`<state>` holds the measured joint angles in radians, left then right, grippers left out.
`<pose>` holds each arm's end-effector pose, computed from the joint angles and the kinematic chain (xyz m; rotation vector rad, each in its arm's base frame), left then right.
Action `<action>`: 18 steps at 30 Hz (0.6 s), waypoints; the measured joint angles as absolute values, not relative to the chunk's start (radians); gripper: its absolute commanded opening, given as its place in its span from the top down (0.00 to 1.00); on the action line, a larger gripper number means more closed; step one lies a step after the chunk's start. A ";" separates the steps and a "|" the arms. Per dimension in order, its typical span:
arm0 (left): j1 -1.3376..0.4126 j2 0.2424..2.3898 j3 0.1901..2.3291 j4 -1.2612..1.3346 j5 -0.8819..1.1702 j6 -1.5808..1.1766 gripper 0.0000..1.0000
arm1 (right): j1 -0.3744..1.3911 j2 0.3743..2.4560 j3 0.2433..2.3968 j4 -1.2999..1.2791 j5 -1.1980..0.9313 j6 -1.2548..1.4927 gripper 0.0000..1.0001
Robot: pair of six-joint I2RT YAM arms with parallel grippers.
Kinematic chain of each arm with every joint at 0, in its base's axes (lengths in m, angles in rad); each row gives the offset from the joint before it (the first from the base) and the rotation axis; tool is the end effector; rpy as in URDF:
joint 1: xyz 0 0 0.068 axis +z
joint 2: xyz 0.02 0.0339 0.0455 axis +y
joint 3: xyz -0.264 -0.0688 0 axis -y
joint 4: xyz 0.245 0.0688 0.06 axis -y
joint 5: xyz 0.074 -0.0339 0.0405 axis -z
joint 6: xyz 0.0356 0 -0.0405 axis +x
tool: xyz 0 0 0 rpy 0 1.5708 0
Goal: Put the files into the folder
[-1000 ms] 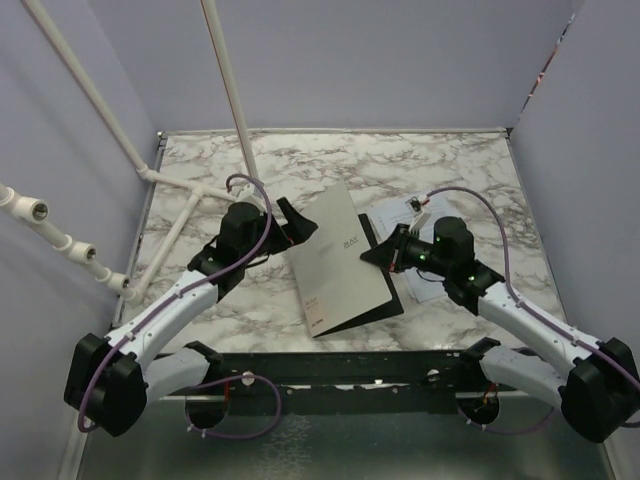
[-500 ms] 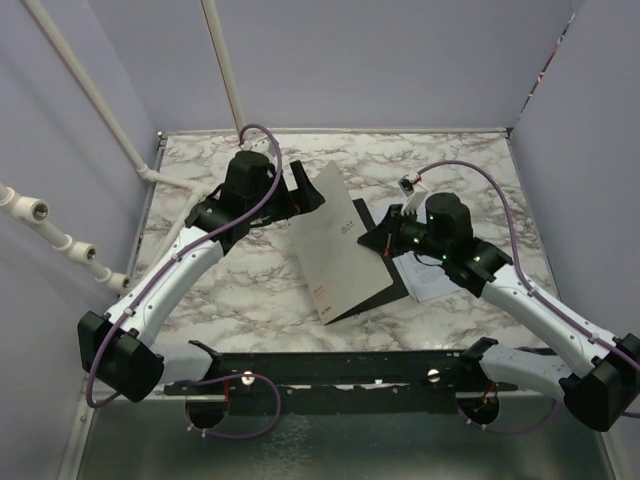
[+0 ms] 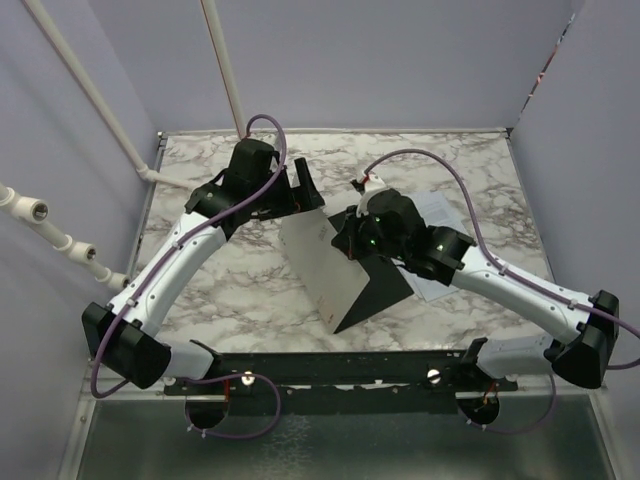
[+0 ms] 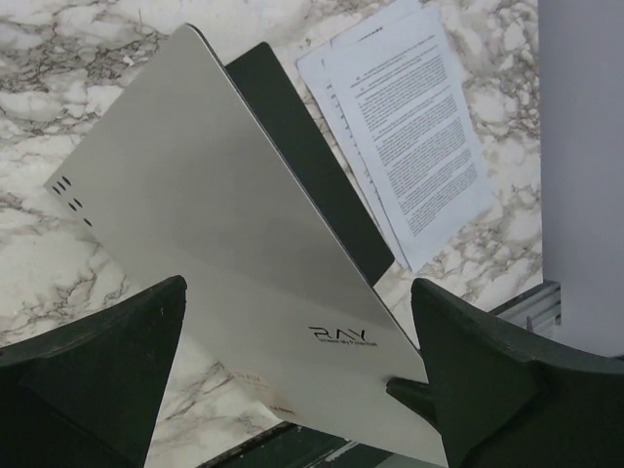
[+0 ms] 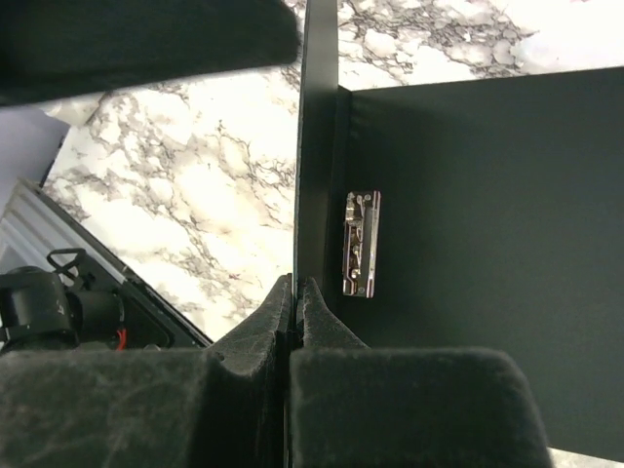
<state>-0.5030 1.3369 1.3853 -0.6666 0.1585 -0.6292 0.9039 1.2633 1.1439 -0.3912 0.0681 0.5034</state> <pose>0.2510 -0.1445 0.3788 -0.0509 2.2983 -0.7895 0.1788 0.2233 0.3420 -0.3904 2.1421 0.7689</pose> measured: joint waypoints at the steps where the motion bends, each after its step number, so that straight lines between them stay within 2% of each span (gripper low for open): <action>1: -0.503 1.345 1.385 -0.679 0.162 -0.627 0.01 | 0.926 1.278 1.167 -0.404 0.098 0.498 1.00; 12: -0.503 1.369 1.383 -0.744 0.168 -0.608 0.01 | 1.145 1.420 1.336 -0.480 0.393 0.453 1.00; 15: -0.503 1.370 1.380 -0.753 0.167 -0.601 0.07 | 1.203 1.468 1.376 -0.513 0.477 0.444 1.00; 18: -0.500 1.371 1.375 -0.763 0.167 -0.588 0.18 | 1.240 1.507 1.406 -0.534 0.548 0.443 1.00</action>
